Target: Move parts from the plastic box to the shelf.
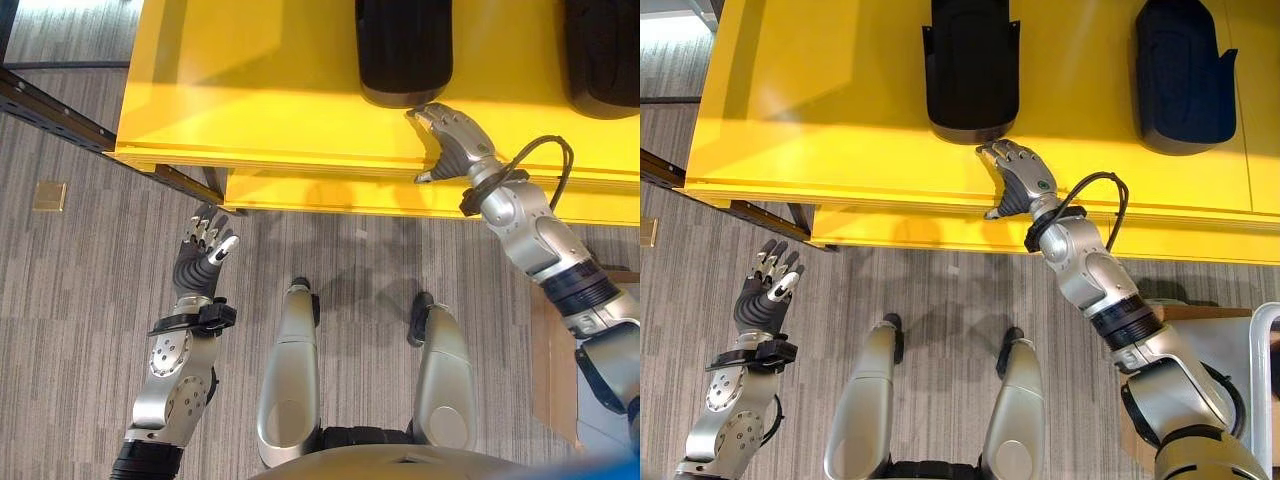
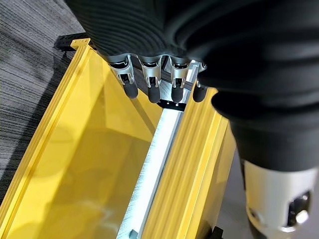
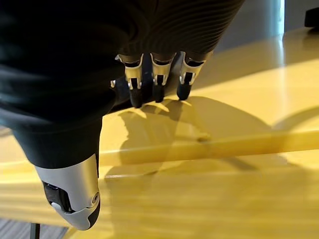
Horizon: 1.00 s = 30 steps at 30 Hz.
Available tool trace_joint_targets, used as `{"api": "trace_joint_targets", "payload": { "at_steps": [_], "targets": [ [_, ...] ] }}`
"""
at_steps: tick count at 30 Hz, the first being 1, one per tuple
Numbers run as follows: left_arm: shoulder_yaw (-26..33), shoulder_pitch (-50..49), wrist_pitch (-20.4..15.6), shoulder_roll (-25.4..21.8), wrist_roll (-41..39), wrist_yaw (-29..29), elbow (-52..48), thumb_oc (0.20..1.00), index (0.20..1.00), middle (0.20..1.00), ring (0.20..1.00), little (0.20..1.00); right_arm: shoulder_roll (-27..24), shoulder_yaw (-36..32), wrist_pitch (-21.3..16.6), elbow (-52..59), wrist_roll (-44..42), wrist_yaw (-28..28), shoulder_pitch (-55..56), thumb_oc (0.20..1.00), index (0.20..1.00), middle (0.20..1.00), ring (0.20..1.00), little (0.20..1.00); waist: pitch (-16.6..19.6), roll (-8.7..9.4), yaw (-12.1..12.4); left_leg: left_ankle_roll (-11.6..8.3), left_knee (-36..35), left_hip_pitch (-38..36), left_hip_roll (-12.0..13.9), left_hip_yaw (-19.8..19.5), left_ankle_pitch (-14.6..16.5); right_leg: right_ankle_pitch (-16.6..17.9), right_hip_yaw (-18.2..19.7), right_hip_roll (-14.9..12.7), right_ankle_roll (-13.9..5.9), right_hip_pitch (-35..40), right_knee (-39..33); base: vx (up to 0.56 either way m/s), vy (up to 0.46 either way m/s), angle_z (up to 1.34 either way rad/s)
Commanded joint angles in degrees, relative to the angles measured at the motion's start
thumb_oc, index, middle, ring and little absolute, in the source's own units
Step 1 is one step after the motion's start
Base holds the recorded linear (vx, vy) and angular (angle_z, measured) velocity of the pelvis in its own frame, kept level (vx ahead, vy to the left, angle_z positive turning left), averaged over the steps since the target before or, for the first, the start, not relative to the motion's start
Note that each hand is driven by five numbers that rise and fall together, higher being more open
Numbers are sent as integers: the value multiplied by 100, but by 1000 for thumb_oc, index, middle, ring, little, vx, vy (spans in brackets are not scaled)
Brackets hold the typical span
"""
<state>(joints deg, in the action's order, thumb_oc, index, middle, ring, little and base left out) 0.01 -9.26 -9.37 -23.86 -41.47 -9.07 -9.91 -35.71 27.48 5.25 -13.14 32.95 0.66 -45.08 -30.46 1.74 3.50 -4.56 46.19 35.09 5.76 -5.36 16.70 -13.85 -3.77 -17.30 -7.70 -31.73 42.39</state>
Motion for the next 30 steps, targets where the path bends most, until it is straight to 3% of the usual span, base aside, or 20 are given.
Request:
{"api": "trace_joint_targets", "payload": {
  "at_steps": [1,19,30],
  "targets": [
    [14,-58,-388,-121,64,30,-343,1000,1000,1000,1000,1000,417,345,35,-656,26,-119,-104,1000,1000,1000,1000,1000,67,-70,201,377,-153,63,-90,-89,156,-629,-71,-52,431,399,250,0,0,0],
    [-64,64,-454,-103,32,50,-270,1000,1000,1000,1000,1000,701,522,17,-1146,-153,10,-420,1000,1000,1000,1000,1000,67,-93,209,383,-151,68,-103,-87,144,-635,-42,-46,441,338,303,0,0,0],
    [164,-2,-364,-88,188,93,-251,1000,1000,1000,1000,1000,-252,-941,-460,1697,-1330,-377,1680,1000,1000,1000,1000,1000,79,52,-32,307,-401,-132,-18,-81,-16,-576,-36,-6,445,449,165,0,-2,0]
  ]
}}
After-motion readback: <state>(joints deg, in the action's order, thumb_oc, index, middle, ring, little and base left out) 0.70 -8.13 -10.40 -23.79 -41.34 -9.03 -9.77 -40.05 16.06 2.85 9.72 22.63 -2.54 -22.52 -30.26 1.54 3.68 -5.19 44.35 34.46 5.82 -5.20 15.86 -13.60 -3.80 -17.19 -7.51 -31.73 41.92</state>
